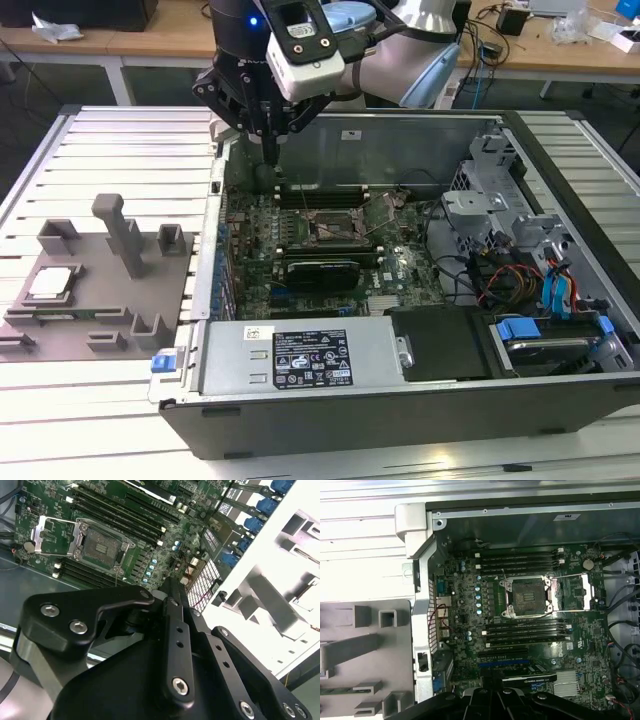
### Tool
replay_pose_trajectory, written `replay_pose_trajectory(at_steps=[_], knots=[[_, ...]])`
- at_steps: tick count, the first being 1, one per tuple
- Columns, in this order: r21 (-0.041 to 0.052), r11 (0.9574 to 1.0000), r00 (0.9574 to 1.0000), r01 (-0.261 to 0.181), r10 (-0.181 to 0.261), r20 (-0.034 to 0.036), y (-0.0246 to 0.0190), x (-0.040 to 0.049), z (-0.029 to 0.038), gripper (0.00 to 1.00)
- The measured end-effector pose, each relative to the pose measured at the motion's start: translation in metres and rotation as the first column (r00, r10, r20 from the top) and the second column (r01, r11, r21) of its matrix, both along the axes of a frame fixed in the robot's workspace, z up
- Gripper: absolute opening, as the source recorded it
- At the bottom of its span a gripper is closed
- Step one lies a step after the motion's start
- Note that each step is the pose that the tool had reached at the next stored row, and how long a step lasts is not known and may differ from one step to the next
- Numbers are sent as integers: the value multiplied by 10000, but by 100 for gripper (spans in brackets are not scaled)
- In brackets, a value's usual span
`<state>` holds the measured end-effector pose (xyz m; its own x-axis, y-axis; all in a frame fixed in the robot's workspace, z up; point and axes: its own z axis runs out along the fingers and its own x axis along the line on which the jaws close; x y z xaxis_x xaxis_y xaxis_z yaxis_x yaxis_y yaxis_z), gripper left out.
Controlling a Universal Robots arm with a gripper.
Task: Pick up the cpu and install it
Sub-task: 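Reach for the cpu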
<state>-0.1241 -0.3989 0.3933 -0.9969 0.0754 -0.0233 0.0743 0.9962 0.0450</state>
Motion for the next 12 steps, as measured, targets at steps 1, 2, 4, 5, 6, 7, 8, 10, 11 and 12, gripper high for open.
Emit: replay_pose_trajectory(at_steps=[1,2,4,5,6,7,8,10,11,12], knots=[[0,10000,10000,0,0,0,0,-6,0,11],[0,10000,10000,-1,1,0,0,-8,0,11],[1,10000,10000,-1,1,0,0,-25,0,11],[1,10000,10000,-2,2,1,0,-27,-1,11],[0,10000,10000,-2,2,0,0,-31,0,11],[0,10000,10000,-2,2,0,0,-34,0,11],[1,10000,10000,-2,2,1,0,-36,-1,11],[0,10000,10000,-2,2,0,0,-38,0,11],[0,10000,10000,-2,2,0,0,-39,0,11],[1,10000,10000,0,0,0,0,-42,0,11]])
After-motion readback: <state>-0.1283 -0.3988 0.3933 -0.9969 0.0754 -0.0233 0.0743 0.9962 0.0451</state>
